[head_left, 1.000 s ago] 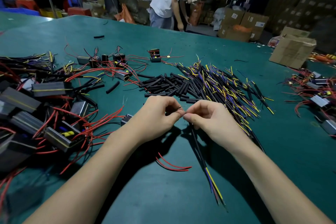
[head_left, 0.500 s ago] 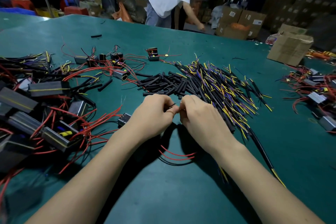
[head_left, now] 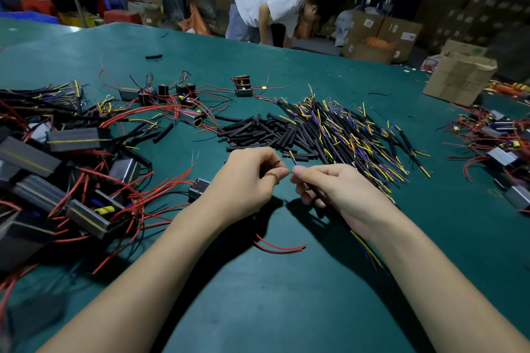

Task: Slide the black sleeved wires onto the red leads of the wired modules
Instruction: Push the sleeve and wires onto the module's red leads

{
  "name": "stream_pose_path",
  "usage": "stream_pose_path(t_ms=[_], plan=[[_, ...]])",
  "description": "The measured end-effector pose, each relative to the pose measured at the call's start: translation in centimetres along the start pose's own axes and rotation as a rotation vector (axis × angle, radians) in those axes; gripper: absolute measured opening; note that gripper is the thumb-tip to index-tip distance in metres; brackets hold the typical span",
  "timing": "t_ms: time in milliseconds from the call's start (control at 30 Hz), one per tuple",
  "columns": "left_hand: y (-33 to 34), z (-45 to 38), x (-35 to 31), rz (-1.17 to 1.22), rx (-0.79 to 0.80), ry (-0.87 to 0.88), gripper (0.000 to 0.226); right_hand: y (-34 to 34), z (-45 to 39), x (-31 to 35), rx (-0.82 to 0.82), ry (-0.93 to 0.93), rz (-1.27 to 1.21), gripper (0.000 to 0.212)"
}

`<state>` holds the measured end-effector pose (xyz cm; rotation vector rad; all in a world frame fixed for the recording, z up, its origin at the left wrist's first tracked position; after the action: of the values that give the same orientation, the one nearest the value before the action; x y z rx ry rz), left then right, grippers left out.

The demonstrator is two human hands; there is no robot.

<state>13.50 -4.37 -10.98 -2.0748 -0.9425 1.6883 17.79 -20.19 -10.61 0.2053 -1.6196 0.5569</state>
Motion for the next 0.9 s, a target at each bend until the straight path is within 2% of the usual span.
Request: stream_pose_path(t_ms=[133, 300, 433, 533, 700, 900], plan=[[-0.1, 0.0, 0.0, -0.005, 0.041, 0.009, 0.012, -0.2, 0.0, -0.1, 0.009, 0.014, -0.032, 0.016], [0.0, 0.0, 0.1, -0.027, 0.123, -0.049, 0.015, 0.3, 0.0, -0.2, -0.103, -0.064, 0.001, 0.004], [-0.3, -0.2, -0.1, 0.049, 0.068, -0.067, 0.008, 0.3, -0.1, -0.1, -0.167, -0.202, 0.026, 0.011], [-0.6, -0.3, -0.3, 0.157, 0.014, -0.043, 0.015, 0.4, 0.0, 0.1, -0.15, -0.3, 0.067, 0.01], [-0.7, -0.2, -0.5, 0.181, 0.011, -0.009, 0.002, 0.6, 0.2, 0.4, -0.125, -0.344, 0.071, 0.013], [-1.0, 0.0, -0.7, 0.157, -0.014, 0.017, 0.009, 0.8, 0.3, 0.3, -0.158, -0.352, 0.199, 0.009]])
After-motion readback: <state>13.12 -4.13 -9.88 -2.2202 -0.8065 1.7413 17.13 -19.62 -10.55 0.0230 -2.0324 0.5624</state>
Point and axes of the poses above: each hand's wrist, its own z-axis away from the middle knuckle, its own y-axis out of the palm, x = y × z, the point moved 1 cm from there along -z, towards the middle knuckle, and after that the axes turned 8 degrees about -y, right-handed, at the moved point
